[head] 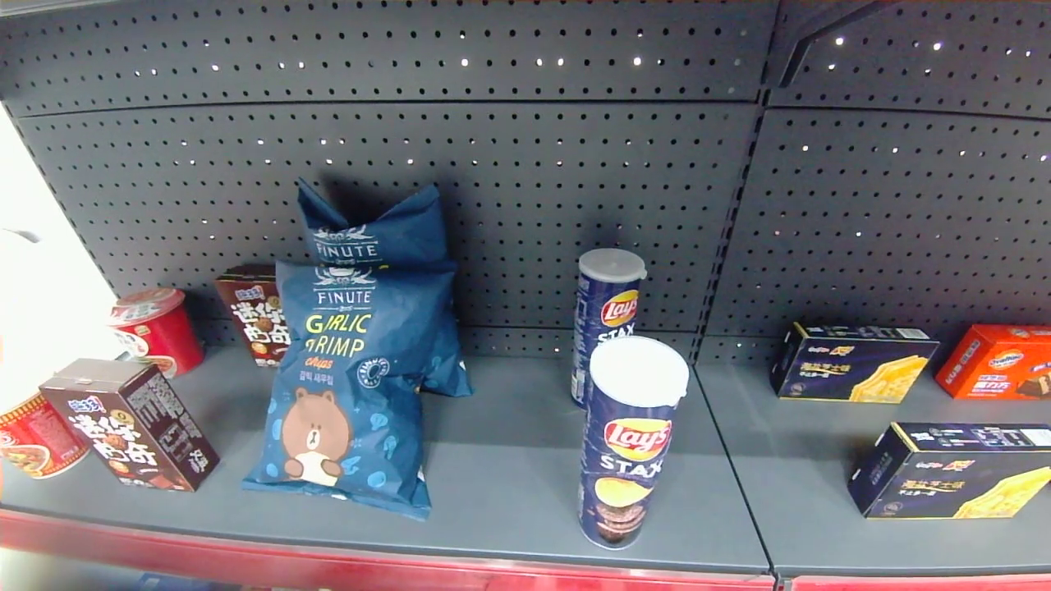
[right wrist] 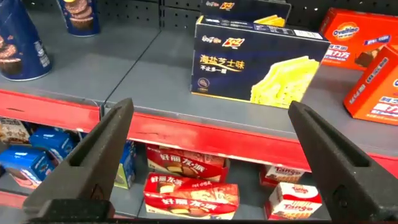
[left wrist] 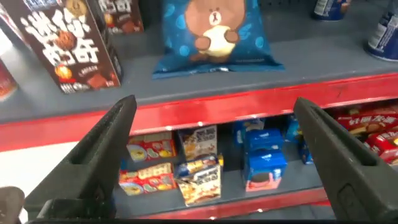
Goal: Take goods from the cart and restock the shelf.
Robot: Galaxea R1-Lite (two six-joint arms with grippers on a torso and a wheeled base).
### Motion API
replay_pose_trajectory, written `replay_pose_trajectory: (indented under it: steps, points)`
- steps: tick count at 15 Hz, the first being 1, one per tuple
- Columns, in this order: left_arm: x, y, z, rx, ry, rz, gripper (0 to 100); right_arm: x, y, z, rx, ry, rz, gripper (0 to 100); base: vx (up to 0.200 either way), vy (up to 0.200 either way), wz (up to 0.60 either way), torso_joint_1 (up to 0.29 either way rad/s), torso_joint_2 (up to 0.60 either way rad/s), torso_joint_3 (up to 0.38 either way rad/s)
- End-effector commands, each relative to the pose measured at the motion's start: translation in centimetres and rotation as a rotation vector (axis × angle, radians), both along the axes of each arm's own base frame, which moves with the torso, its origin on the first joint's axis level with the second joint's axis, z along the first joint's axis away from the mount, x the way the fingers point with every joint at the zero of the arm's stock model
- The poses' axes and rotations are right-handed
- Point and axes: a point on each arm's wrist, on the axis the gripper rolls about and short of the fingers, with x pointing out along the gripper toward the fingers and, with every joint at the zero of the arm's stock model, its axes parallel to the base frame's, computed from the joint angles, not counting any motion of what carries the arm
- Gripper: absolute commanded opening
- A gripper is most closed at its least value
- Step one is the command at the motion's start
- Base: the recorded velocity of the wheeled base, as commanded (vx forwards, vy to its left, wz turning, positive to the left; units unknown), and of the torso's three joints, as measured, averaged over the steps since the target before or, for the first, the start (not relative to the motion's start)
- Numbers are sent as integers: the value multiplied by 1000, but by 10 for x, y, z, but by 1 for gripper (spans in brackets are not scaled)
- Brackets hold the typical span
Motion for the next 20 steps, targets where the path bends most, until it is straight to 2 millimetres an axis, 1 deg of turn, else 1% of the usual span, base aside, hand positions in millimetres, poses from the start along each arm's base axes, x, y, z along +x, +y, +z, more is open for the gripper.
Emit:
replay_pose_trajectory:
  steps: [1, 4, 5, 14, 16, 20]
  points:
    - [0, 0, 1, -37, 13, 6, 100, 0, 0, -1, -1, -6, 2, 100, 0, 0, 0, 0, 0, 0]
    - [0, 0, 1, -40, 13, 2, 100, 0, 0, 0, -1, -7, 1, 100, 0, 0, 0, 0, 0, 0]
    - [0, 0, 1, -40, 13, 2, 100, 0, 0, 0, -4, -8, 7, 100, 0, 0, -600, 2, -2, 2]
    - [0, -1, 2, -43, 10, -20, 100, 0, 0, -1, -5, -6, 8, 100, 0, 0, 0, 0, 0, 0]
    - [0, -1, 2, -43, 10, -20, 100, 0, 0, -1, -10, -7, 10, 100, 0, 0, -600, 2, 2, 2]
    - [0, -1, 1, -45, 10, -21, 100, 0, 0, -1, -12, -7, 21, 100, 0, 0, 0, 0, 0, 0]
